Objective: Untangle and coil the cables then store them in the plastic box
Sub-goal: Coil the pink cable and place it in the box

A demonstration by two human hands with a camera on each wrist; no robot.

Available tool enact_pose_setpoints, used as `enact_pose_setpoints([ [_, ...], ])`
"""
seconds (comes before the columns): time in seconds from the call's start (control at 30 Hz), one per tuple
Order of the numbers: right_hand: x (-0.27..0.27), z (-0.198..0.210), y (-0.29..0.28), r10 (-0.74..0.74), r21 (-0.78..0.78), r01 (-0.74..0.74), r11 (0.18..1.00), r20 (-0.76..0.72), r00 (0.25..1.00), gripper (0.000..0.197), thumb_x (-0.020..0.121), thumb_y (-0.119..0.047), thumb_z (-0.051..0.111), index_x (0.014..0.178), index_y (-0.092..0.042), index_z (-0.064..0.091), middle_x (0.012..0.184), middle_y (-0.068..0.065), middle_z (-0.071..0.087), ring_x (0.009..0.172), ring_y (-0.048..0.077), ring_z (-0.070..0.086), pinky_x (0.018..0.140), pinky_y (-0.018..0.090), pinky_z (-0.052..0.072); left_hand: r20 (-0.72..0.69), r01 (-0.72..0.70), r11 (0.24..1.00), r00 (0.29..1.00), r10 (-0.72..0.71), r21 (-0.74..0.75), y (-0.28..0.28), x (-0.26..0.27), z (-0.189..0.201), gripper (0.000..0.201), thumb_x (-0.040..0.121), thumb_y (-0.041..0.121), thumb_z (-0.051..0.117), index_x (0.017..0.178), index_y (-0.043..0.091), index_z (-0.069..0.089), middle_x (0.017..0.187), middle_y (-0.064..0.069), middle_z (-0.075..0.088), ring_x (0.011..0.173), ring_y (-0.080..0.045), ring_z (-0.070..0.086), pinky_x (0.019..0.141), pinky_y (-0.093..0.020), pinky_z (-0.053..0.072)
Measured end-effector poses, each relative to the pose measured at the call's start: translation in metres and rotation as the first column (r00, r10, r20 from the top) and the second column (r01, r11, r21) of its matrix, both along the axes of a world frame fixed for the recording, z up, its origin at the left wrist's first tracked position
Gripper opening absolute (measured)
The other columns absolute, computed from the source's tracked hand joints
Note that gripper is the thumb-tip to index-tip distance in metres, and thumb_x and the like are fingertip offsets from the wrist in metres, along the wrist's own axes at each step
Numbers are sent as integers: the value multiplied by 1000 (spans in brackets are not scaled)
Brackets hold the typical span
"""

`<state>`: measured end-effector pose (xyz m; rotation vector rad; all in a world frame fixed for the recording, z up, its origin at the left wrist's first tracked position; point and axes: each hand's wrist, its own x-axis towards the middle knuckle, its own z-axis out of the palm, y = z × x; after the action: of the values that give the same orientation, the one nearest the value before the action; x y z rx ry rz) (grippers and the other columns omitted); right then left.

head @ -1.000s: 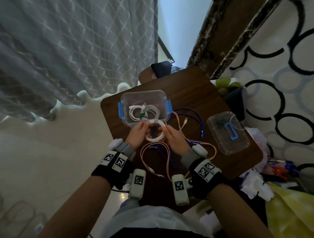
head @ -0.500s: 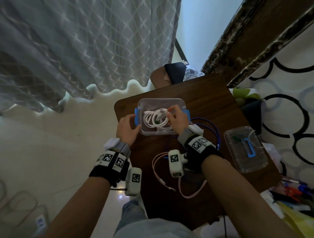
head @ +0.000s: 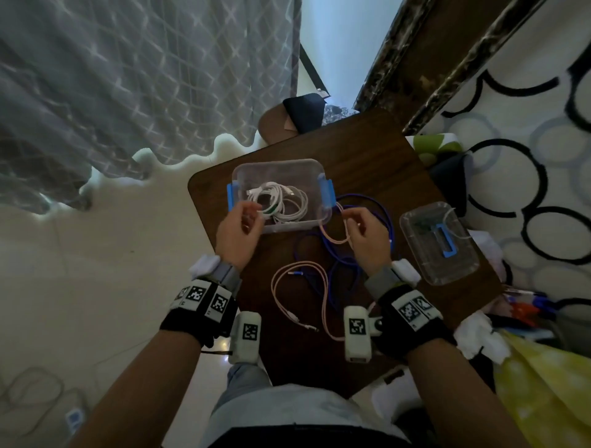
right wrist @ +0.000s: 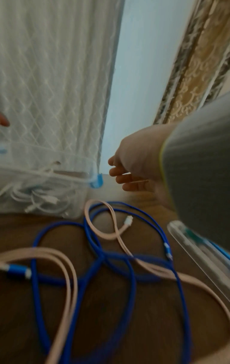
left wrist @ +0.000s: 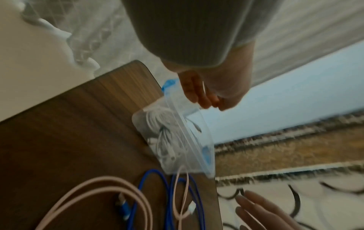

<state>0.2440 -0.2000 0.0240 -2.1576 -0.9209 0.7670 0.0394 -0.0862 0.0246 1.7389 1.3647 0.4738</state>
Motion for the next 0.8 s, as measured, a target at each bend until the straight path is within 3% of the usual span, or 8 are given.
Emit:
enact_pose_setpoints([
  [0.1, 1, -9, -26, 15, -136, -19, 991, -28, 999, 17, 91, -5, 50, 102, -8, 63, 102, 8, 66, 93, 16, 58, 78, 19, 38, 5, 284, 953, 958, -285, -107, -11, 11, -4, 8, 88, 15, 58, 96, 14, 61, 82, -4, 62, 71, -12, 55, 65, -10, 40],
  [0.17, -4, -16, -35, 58, -237, -71, 969, -63, 996, 17, 91, -6, 51, 102, -8, 64, 103, 10, 67, 97, 22, 60, 79, 23, 39, -90, 350, 919, 925, -370, -179, -16, 12, -16, 11, 86, 18, 60, 96, 15, 64, 88, -6, 66, 78, -18, 60, 73, -24, 47],
  [0.2, -7, -20, -37, 83, -289, -98, 952, -65, 994, 17, 90, -8, 53, 102, -8, 64, 103, 10, 67, 98, 23, 60, 79, 24, 39, -154, 351, 915, 911, -383, -197, -17, 11, -23, 14, 84, 19, 62, 98, 15, 64, 93, -7, 66, 84, -21, 61, 77, -31, 47],
  [0.37, -28, -29, -41, 182, -433, -208, 877, -101, 978, 17, 87, -19, 61, 103, -14, 63, 99, 8, 68, 94, 23, 63, 73, 24, 40, -489, 211, 958, 826, -281, -196, -16, -6, -40, 51, 76, 18, 69, 122, 11, 50, 124, -19, 47, 111, -38, 46, 92, -39, 37],
  [0.5, -48, -28, -40, 240, -470, -287, 834, -159, 958, 27, 85, -26, 65, 109, -15, 61, 104, 6, 68, 98, 21, 62, 84, 32, 49, -531, 190, 935, 781, -330, -300, -4, -24, -45, 40, 81, 13, 62, 118, 7, 49, 118, -21, 56, 107, -39, 54, 87, -38, 41],
  [0.57, -52, -23, -35, 240, -497, -278, 822, -140, 961, 30, 86, -28, 64, 113, -17, 59, 107, 2, 67, 100, 19, 61, 83, 29, 47, -482, 172, 942, 824, -298, -289, 6, -28, -42, 28, 84, 12, 59, 112, 7, 56, 111, -18, 63, 104, -36, 57, 84, -36, 43],
  [0.67, -56, -7, -23, 195, -426, -211, 880, -83, 977, 33, 86, -29, 63, 116, -19, 55, 106, 2, 61, 98, 18, 59, 79, 28, 45, -255, 219, 945, 926, -279, -241, 22, -32, -23, 15, 87, 18, 60, 100, 12, 66, 98, -12, 68, 96, -27, 61, 80, -31, 42],
  [0.8, -64, 15, -4, 143, -213, -131, 968, 40, 989, 58, 82, -23, 67, 134, -24, 41, 126, 3, 49, 115, 18, 50, 97, 33, 44, 164, 442, 846, 897, -410, -298, 30, -29, 16, 15, 93, 16, 52, 92, 25, 64, 72, -1, 59, 63, -1, 55, 69, -20, 46],
])
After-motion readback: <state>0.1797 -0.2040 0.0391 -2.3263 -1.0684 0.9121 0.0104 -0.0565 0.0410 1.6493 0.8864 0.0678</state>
